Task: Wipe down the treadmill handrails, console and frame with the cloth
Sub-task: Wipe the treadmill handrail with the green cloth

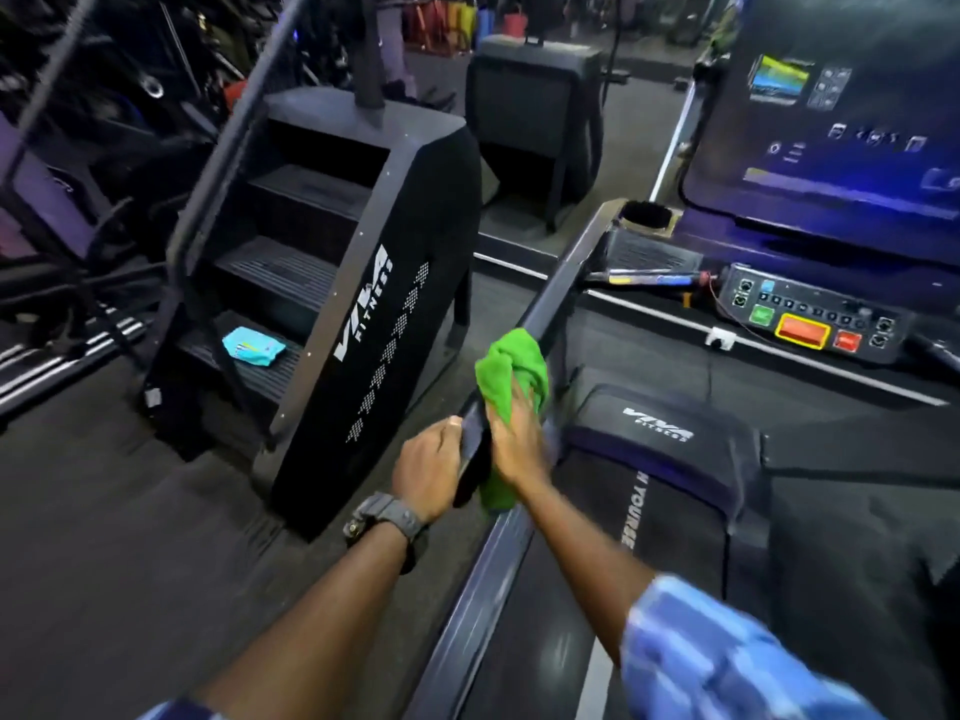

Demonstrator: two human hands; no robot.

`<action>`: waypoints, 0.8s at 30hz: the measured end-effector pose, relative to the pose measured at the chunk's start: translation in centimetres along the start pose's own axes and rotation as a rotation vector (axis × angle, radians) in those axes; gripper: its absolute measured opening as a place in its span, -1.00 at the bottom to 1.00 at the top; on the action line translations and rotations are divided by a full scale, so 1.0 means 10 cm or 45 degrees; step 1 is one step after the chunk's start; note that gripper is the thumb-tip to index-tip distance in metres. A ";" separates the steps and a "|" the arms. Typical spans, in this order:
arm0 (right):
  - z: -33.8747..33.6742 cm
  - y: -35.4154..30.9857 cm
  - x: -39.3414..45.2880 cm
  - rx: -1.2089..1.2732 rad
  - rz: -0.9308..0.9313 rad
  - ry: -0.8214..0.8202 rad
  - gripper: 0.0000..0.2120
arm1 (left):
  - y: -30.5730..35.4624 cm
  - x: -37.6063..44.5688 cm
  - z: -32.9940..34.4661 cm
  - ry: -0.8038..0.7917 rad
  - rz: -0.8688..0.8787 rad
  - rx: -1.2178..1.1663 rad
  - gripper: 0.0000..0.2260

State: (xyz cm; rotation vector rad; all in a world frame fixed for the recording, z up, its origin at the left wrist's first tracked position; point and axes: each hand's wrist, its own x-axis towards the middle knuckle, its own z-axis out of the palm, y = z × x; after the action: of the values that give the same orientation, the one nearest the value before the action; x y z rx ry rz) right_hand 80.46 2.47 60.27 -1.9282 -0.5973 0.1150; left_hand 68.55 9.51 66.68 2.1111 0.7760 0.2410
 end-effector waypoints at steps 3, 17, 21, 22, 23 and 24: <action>-0.06 -0.04 0.55 -0.569 -0.162 -0.238 -0.52 | 0.04 0.08 0.11 0.115 0.019 0.058 -0.42; -0.47 0.34 0.46 -0.389 -0.703 -0.594 -0.48 | 0.12 0.14 0.30 0.333 -0.099 0.067 -0.56; -0.73 0.61 0.49 -0.072 -0.508 -0.477 -0.50 | 0.13 0.12 0.30 0.311 -0.068 0.064 -0.56; -0.66 0.56 0.68 -0.053 -0.349 -0.403 -0.51 | 0.14 0.10 0.31 0.308 -0.063 0.060 -0.58; -0.57 0.46 0.83 -0.056 -0.208 -0.348 -0.49 | 0.16 0.09 0.32 0.306 -0.075 0.049 -0.61; -0.46 0.35 0.91 -0.092 -0.144 -0.331 -0.48 | 0.18 0.09 0.34 0.307 -0.093 0.039 -0.62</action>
State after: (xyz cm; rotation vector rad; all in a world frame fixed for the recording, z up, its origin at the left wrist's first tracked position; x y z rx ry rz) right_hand 91.23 1.72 60.87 -1.9593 -0.8926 0.2786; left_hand 71.53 7.04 65.92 2.1016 1.0009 0.4526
